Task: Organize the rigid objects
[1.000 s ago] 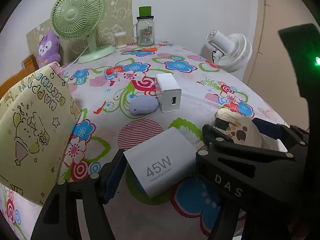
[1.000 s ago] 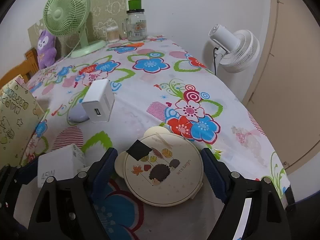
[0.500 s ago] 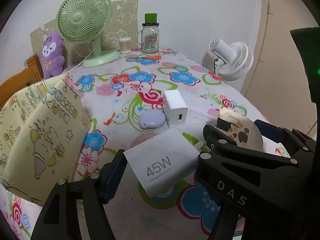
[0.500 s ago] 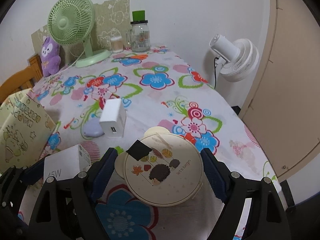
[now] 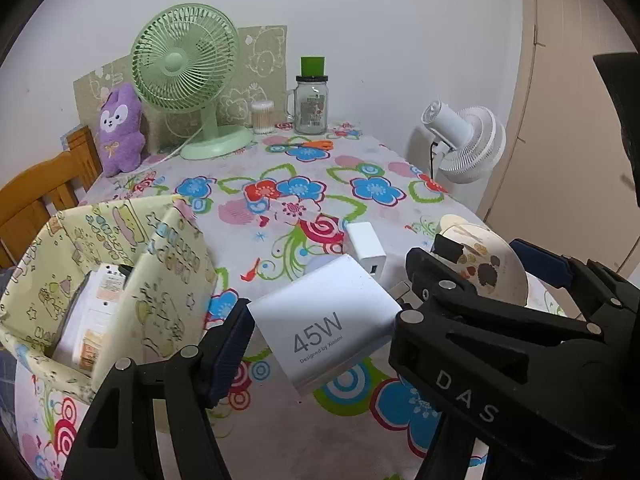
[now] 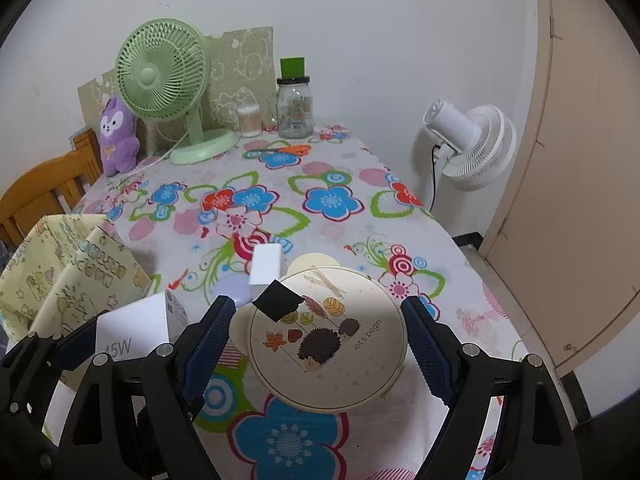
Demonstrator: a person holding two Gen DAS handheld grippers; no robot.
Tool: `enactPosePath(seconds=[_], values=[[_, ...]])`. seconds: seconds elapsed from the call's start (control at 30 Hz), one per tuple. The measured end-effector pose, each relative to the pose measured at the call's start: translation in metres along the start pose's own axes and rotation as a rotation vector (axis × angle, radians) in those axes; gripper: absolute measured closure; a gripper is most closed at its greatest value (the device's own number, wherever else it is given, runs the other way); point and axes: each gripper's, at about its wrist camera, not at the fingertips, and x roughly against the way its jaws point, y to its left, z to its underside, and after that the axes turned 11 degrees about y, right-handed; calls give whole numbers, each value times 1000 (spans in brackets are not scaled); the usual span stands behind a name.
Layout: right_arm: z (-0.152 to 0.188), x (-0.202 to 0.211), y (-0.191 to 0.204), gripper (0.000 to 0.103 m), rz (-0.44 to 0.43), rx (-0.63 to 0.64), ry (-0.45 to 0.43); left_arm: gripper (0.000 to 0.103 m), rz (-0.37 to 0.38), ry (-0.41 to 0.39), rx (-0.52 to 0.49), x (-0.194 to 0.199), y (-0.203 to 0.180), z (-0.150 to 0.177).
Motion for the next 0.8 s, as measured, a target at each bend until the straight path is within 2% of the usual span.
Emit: enactPosePath(seconds=[0.8], values=[[-25, 47, 30, 18, -28, 18, -36, 30, -12, -29, -5, 47, 25, -21]])
